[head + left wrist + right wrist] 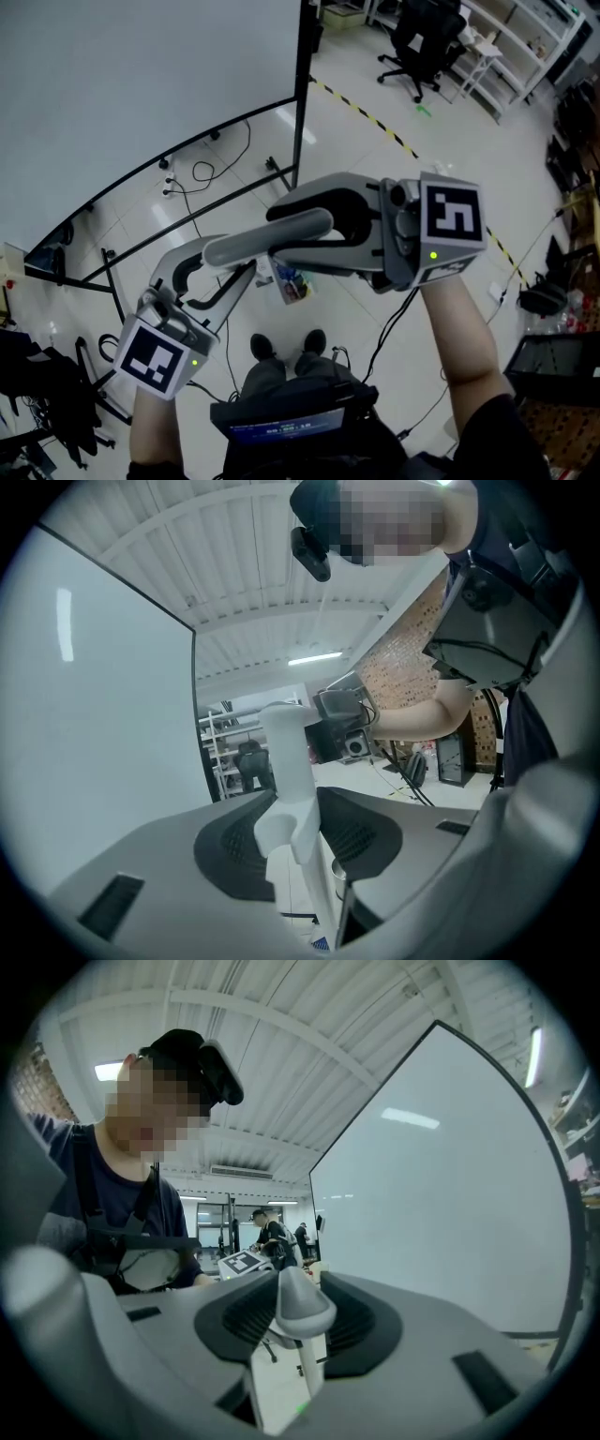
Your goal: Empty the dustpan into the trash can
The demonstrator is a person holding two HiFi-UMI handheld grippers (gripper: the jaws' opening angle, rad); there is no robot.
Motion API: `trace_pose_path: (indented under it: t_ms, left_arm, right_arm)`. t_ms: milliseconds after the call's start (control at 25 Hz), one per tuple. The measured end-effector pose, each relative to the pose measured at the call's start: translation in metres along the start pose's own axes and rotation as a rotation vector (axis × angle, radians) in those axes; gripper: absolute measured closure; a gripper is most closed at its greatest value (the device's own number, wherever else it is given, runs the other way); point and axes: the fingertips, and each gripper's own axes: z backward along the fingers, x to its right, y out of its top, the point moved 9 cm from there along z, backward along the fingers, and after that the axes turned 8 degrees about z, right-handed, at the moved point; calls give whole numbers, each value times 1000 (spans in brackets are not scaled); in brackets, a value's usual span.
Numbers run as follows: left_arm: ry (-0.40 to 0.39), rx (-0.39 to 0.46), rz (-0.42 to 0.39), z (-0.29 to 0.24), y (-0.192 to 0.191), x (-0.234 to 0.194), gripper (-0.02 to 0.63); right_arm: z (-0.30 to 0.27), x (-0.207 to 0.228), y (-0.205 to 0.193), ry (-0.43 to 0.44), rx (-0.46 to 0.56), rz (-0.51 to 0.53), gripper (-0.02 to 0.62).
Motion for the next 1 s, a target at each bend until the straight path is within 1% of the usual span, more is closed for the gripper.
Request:
trace_pose_path:
  t_ms: [240, 440, 520, 760, 1000]
  left_arm:
    - [1, -43, -40, -30, 8, 17, 475]
    - [28, -81, -67, -50, 17, 35, 477]
    - [36, -97, -75, -60, 21, 43, 479]
    - [49, -85, -80, -80, 29, 53, 479]
    - [17, -77, -81, -103, 28, 50, 479]
  right_arm:
    - [31, 4, -1, 21, -7, -2, 444]
    - [56, 6, -2, 57, 35, -21, 445]
    - [68, 6, 0, 71, 37, -16, 445]
    - [89, 11, 6, 90, 31, 9, 445]
    - [107, 17, 2, 52, 18, -4, 446]
